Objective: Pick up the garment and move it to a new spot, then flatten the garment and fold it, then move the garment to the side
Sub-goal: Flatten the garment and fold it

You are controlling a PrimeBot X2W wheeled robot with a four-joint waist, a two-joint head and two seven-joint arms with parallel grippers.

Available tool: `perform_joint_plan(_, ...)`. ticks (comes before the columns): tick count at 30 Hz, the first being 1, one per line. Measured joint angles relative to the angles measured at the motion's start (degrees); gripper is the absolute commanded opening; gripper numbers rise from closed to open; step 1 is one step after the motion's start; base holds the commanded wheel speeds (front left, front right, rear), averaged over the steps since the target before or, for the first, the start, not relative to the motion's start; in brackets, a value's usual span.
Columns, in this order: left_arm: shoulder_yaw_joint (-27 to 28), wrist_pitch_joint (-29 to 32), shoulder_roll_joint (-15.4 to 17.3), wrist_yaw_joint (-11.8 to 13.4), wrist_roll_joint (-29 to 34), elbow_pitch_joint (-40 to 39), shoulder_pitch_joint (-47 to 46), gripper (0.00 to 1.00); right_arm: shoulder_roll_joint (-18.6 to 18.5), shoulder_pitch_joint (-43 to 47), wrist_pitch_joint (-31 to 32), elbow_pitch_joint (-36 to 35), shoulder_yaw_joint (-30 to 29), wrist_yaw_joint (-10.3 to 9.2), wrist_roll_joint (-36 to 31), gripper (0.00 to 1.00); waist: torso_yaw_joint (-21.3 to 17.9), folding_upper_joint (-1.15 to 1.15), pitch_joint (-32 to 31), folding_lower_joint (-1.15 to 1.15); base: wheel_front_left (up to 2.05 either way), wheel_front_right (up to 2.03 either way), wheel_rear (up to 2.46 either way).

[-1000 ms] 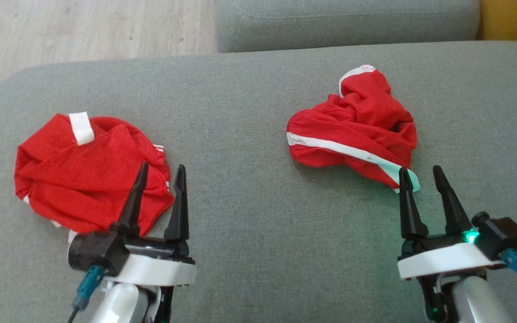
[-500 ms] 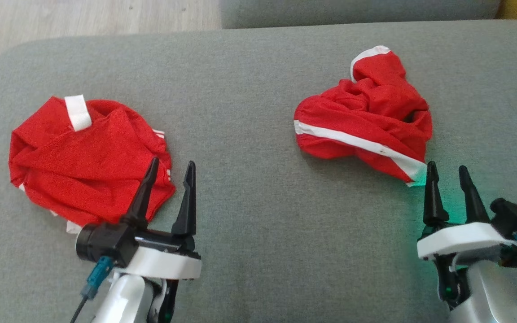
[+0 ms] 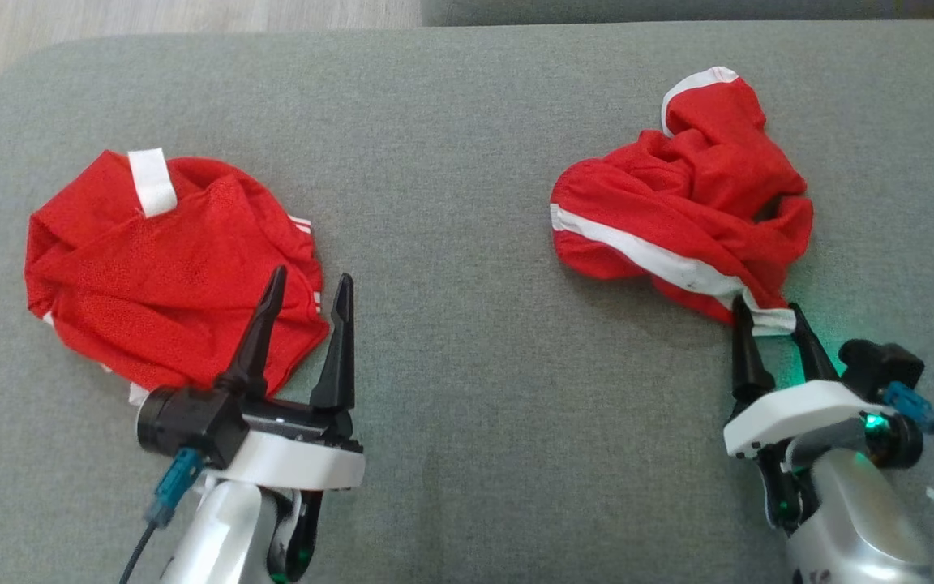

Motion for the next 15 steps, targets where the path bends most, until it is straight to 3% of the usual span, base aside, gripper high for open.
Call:
perform_joint_plan(1,0.08,0.00,-0.10,-0.01,0.10,0.07,-0.06,1.00,0.00,-0.23,0.00,-0.13,0.03,0.00,-0.38,0.18,-0.02,0.00,0.03,0.00,0.00,0.00,0.00)
perform_joint_plan(2,0.21,0.00,-0.23,-0.04,0.40,0.11,-0.11,1.00,0.00,-0.29,0.00,-0.79,-0.08,0.00,-0.92,0.00,-0.07,0.00,0.04,0.00,0.00,0.00,0.00)
perform_joint_plan(10,1.09,0.00,-0.92,-0.54,0.52,0.51,-0.36,1.00,0.03,0.11,0.00,-9.00,-6.06,0.00,-7.15,0.00,-1.19,0.00,-1.24,-0.01,0.00,0.00,0.00)
perform_joint_plan(15,1.43,0.00,-1.32,-0.98,0.52,0.74,-0.28,1.00,0.01,2.38,0.00,-14.15,-12.26,0.00,-14.39,0.00,-2.20,0.00,-2.92,-0.01,0.00,0.00,0.00)
